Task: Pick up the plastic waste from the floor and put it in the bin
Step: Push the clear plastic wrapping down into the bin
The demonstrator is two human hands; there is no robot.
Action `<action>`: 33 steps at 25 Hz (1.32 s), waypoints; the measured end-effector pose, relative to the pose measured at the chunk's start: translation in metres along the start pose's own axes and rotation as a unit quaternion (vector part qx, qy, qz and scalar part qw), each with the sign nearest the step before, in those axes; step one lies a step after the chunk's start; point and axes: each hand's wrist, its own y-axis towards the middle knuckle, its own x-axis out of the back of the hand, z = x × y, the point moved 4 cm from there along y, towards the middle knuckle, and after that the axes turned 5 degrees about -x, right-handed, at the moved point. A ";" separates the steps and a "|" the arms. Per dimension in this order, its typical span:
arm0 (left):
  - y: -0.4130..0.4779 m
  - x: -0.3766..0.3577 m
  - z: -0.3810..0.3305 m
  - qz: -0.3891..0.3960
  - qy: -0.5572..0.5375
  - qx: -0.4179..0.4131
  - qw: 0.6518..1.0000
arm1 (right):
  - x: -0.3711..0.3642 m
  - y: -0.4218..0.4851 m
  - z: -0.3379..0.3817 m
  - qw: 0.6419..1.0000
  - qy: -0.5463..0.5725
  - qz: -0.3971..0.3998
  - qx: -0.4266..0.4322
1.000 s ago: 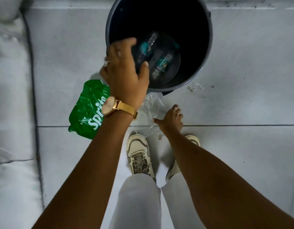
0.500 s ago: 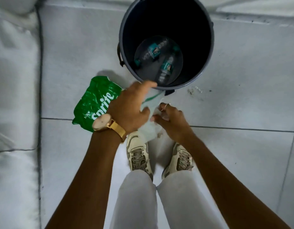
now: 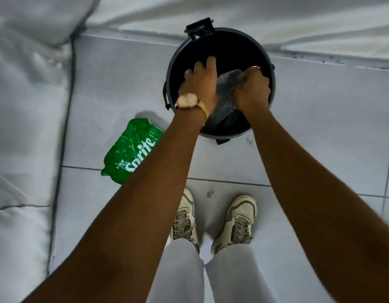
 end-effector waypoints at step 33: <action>-0.221 -0.065 0.187 -0.333 -0.417 0.398 0.746 | -0.140 -0.181 0.005 0.971 0.172 0.154 0.060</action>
